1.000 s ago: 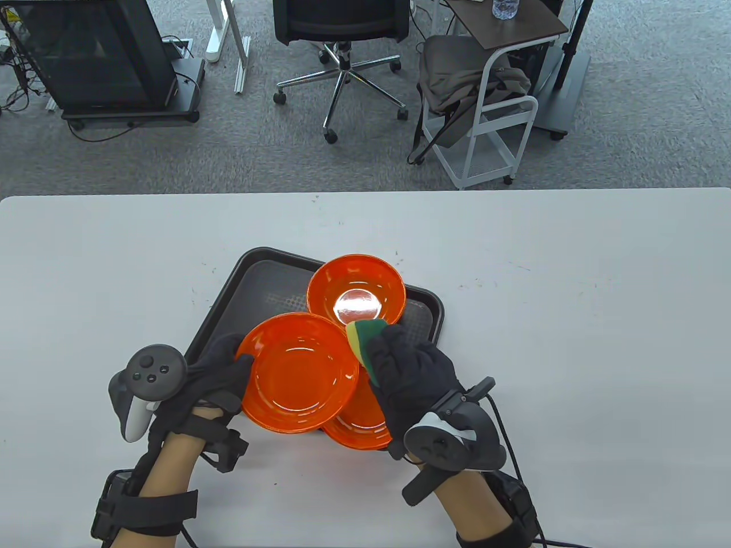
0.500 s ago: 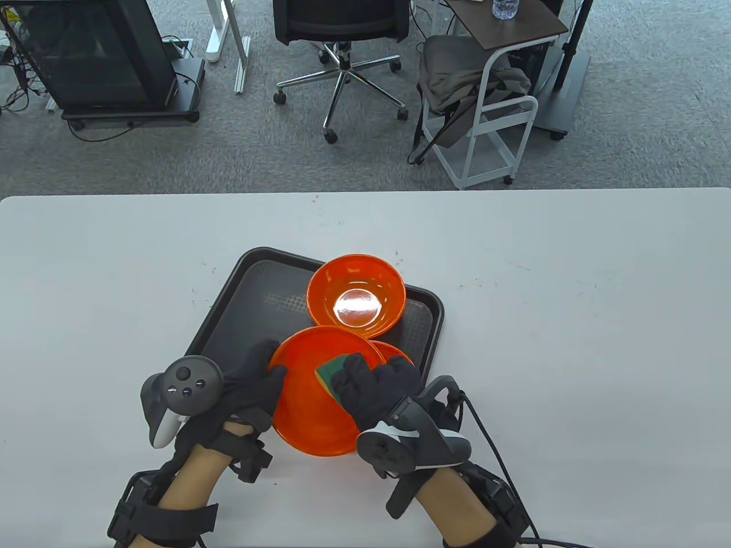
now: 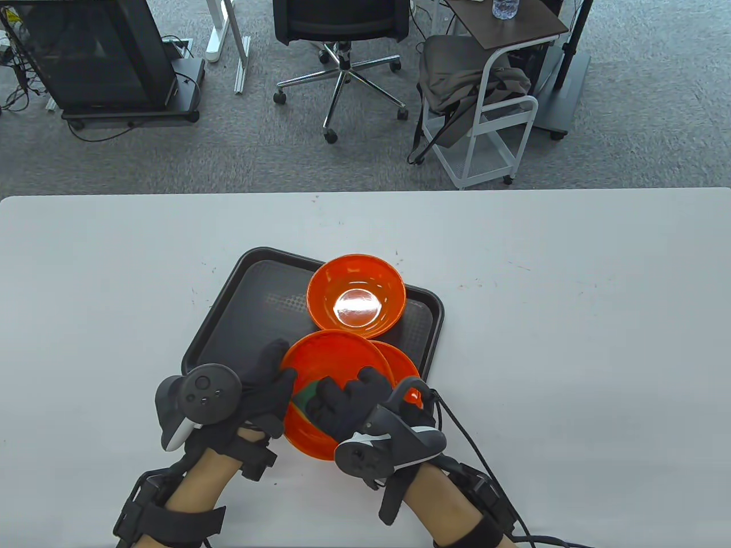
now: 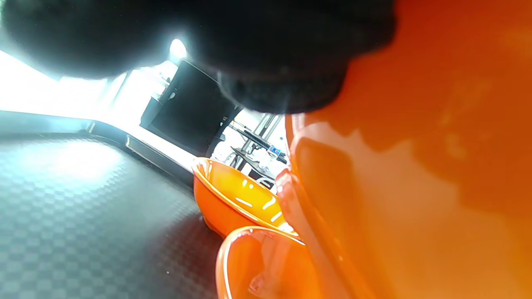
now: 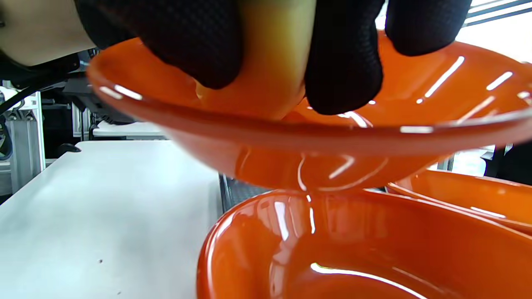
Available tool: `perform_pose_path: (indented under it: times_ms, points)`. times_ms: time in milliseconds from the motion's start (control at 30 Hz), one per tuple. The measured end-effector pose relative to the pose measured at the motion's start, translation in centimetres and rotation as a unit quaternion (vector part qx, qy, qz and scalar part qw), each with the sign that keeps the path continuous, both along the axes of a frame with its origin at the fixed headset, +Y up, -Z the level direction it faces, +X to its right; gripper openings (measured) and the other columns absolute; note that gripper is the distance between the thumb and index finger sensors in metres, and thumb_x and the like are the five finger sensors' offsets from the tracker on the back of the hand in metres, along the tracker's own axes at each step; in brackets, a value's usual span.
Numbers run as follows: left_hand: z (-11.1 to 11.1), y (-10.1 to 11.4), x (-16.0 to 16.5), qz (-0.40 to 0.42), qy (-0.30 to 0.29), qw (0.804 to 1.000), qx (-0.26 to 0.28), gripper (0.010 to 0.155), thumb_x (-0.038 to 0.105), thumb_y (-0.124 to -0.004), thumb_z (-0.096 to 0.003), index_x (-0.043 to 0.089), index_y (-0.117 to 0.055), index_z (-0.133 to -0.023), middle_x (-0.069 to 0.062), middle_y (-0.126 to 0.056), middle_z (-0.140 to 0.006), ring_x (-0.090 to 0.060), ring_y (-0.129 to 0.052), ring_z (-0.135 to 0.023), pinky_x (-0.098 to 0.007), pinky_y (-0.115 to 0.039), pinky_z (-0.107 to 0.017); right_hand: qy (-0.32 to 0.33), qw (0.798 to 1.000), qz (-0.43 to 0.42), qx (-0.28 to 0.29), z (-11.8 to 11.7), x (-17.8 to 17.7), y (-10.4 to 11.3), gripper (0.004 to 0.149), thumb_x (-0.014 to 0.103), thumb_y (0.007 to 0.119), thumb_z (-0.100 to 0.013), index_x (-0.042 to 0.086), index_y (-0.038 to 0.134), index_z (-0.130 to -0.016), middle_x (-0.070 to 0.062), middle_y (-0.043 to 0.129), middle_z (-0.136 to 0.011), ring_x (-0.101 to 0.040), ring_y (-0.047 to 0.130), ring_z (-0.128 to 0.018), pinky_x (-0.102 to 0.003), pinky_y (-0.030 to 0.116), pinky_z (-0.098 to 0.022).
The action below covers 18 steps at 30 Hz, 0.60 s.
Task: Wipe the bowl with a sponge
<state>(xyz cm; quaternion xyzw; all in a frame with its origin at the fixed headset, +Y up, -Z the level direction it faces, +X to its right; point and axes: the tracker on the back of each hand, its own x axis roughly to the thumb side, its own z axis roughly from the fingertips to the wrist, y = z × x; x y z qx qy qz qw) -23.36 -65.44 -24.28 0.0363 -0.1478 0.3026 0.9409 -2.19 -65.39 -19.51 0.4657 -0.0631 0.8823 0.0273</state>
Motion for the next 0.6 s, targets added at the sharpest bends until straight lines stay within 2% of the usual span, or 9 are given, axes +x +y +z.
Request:
perform_pose_path:
  times_ms: [100,267,433,600]
  points:
    - [-0.1,0.2,-0.5,0.005,0.01,1.0,0.001,0.057,0.044,-0.078,-0.0518,0.01,-0.068,-0.097,-0.005,-0.098,-0.043,-0.006,-0.098,-0.01,-0.03,-0.091,-0.012,-0.027,0.998,0.044,-0.027,0.0,0.0,0.1,0.046,0.028,0.083,-0.051,0.018,0.068,-0.094,-0.021,0.078,-0.1,-0.043,0.084,-0.076,-0.07,0.059,-0.06]
    - [-0.1,0.4,-1.0,0.005,0.021,1.0,0.012,0.058,0.044,-0.078,-0.0518,0.01,-0.067,-0.097,-0.005,-0.097,-0.043,-0.005,-0.096,-0.009,-0.029,-0.091,-0.012,-0.095,0.99,0.099,-0.018,-0.5,0.8,0.0,0.046,0.027,0.082,-0.051,0.017,0.068,-0.094,-0.021,0.077,-0.1,-0.043,0.081,-0.079,-0.071,0.057,-0.06]
    - [0.0,0.1,-0.3,0.003,0.0,1.0,0.01,0.058,0.044,-0.077,-0.0519,0.009,-0.067,-0.097,-0.005,-0.096,-0.042,-0.004,-0.095,-0.007,-0.029,-0.091,-0.012,-0.134,0.984,0.106,0.045,-1.0,1.3,0.1,0.048,0.028,0.082,-0.052,0.018,0.066,-0.096,-0.02,0.077,-0.101,-0.042,0.083,-0.078,-0.068,0.06,-0.059]
    - [0.3,-0.5,1.4,0.012,-0.039,0.999,0.001,0.058,0.045,-0.077,-0.0516,0.009,-0.066,-0.096,-0.005,-0.096,-0.041,-0.003,-0.094,-0.007,-0.028,-0.091,-0.011,-0.134,0.987,0.046,0.079,-1.5,1.9,0.2,0.048,0.03,0.081,-0.052,0.016,0.065,-0.096,-0.02,0.079,-0.099,-0.04,0.087,-0.074,-0.066,0.064,-0.057]
